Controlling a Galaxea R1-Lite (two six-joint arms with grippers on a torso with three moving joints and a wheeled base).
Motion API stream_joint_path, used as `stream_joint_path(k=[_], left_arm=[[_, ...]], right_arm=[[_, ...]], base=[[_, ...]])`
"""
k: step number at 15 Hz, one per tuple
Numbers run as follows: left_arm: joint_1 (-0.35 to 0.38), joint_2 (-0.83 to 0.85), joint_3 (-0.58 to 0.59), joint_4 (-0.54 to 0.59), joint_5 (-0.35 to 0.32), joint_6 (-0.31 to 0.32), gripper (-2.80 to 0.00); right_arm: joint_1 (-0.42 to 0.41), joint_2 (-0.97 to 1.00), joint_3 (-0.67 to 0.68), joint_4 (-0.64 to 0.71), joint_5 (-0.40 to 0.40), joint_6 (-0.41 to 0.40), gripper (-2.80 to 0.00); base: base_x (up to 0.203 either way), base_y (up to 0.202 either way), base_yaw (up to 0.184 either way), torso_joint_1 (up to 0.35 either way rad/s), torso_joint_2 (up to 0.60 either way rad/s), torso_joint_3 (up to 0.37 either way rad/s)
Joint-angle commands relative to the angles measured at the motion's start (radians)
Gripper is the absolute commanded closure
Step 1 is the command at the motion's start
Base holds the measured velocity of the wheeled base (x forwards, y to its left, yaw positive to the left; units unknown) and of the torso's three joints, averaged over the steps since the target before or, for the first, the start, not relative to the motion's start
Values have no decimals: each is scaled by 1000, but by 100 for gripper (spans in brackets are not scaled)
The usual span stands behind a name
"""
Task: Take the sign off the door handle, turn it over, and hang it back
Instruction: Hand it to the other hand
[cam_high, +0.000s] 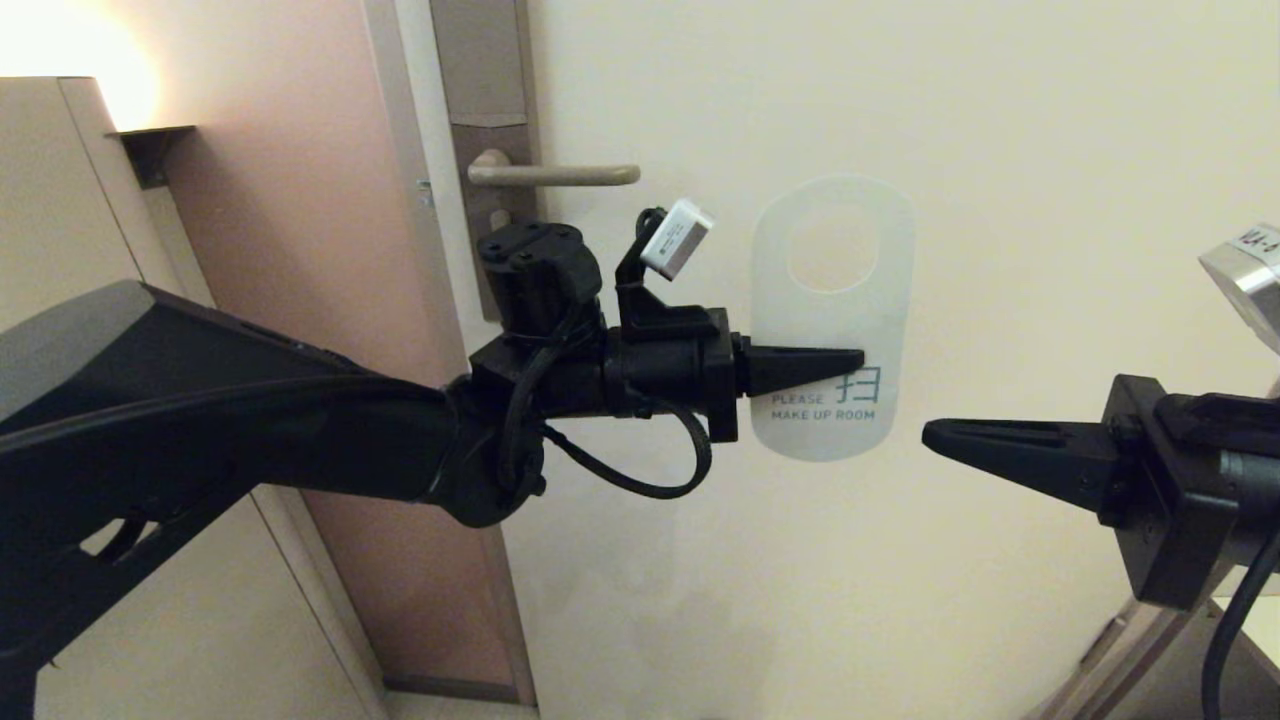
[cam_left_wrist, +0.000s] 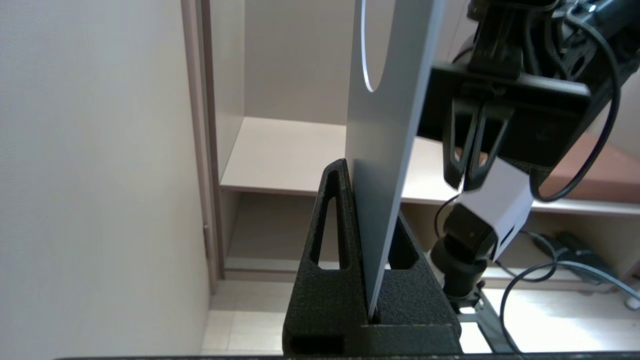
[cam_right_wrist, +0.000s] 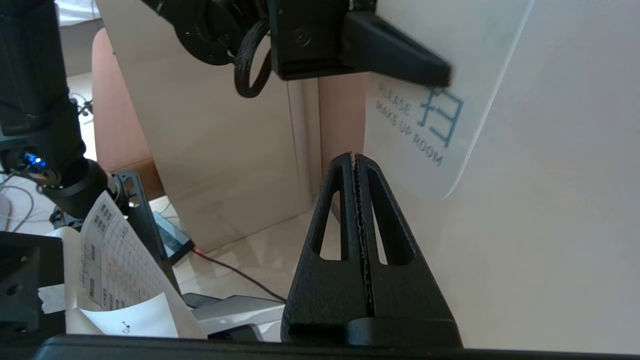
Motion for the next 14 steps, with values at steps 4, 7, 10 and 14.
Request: stream_joint_path(k=[4,7,10,14], left_arm=[[0,11,2,-66,-5,-54,0],[2,14,2,-82,-5,-68,0],[2,11,5,-83,-7,-68,0],[2,16,3,-86,-9,-68,0]], right_arm=[[5,16,5,-4,4,0,0],[5,18,15,-4,4,1,0],[4,16,24,-4,2,0,-280],[2,10,33,-4,1,0,-280]], base=[[0,0,0,0,0,0],[0,0,0,0,0,0],[0,0,0,0,0,0],[0,0,0,0,0,0]])
